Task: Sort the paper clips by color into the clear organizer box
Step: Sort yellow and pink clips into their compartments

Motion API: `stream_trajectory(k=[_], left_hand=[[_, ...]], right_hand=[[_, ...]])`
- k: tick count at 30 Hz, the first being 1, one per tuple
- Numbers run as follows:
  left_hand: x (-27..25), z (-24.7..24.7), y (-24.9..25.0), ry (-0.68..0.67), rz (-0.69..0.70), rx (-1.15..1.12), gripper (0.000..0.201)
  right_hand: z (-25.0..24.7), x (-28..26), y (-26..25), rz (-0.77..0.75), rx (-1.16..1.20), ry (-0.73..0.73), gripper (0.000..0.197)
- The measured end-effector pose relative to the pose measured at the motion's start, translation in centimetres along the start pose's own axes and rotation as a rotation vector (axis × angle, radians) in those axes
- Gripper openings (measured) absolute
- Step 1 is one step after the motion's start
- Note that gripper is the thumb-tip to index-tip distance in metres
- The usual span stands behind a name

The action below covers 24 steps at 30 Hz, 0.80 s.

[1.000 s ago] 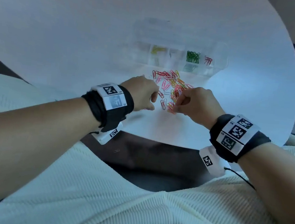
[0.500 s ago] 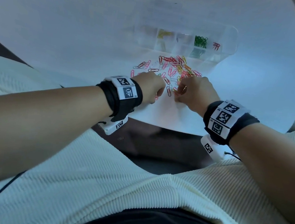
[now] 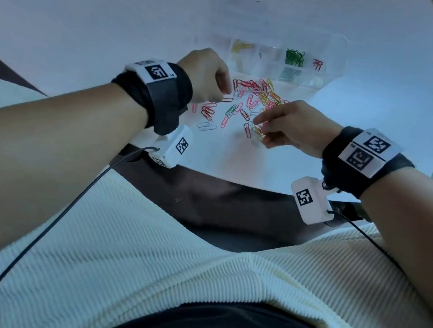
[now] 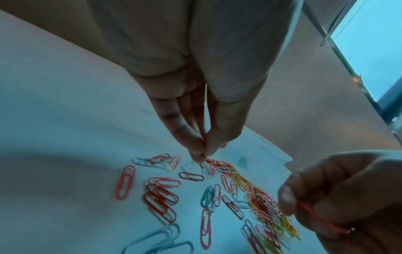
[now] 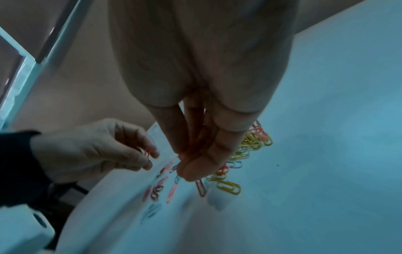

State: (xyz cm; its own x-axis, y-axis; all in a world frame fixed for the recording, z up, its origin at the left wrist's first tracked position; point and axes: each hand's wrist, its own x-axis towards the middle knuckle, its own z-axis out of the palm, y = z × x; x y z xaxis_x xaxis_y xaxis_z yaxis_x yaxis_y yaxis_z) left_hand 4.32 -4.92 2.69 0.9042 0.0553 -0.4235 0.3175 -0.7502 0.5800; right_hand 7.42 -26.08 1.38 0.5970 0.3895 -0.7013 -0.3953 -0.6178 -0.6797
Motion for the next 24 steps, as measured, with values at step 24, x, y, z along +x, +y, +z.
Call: stream_trajectory(k=[24], left_hand=[[-0.1,4.7,-0.6,-0.072,-0.078,0.211,0.015]], right_hand=[[0.8,2.0,1.4,-0.16,-0.733,0.34,0.017]])
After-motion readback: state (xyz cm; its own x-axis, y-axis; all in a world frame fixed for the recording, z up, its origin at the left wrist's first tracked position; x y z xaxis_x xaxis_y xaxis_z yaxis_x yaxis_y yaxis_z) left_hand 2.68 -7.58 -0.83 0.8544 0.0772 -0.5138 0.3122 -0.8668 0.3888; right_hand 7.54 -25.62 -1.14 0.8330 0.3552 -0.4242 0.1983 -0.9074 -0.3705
